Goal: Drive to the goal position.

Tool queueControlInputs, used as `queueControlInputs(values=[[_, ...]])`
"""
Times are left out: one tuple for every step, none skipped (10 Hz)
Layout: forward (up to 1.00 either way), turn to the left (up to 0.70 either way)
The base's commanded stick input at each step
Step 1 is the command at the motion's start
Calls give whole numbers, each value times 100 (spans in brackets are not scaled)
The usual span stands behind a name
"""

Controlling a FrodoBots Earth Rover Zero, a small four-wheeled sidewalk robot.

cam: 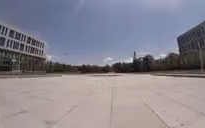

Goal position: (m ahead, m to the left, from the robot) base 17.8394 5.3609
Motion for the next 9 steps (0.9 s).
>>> queueControlInputs(values=[[50,1],[50,1],[50,1],[50,1],[50,1],[50,1],[50,1],[50,1],[50,1]])
